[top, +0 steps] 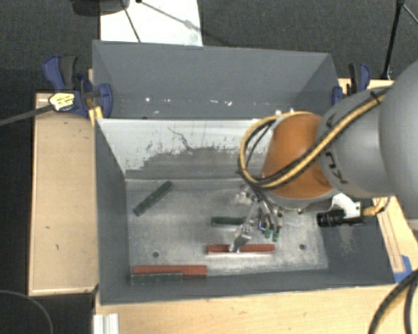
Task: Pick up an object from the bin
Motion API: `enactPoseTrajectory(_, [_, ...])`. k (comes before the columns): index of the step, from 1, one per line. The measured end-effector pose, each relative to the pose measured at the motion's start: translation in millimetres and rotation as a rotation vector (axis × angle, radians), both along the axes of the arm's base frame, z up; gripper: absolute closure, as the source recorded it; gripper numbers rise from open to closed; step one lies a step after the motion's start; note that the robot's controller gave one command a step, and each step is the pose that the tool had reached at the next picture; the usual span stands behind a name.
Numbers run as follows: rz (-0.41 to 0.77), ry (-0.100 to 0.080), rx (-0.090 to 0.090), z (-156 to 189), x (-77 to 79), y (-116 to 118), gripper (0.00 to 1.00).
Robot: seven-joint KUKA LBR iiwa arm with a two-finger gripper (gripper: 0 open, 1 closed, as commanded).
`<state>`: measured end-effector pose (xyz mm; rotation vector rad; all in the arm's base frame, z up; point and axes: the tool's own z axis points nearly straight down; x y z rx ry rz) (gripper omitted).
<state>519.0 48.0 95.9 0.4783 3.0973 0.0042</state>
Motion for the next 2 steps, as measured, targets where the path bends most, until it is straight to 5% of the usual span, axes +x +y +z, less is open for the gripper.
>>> enactPoseTrajectory(1, [0.09, -0.007, 0.002, -18.5, 8.2, 8.2, 1.0])
enactPoseTrajectory(2, [0.09, -0.007, 0.002, -18.5, 8.2, 8.2, 1.0])
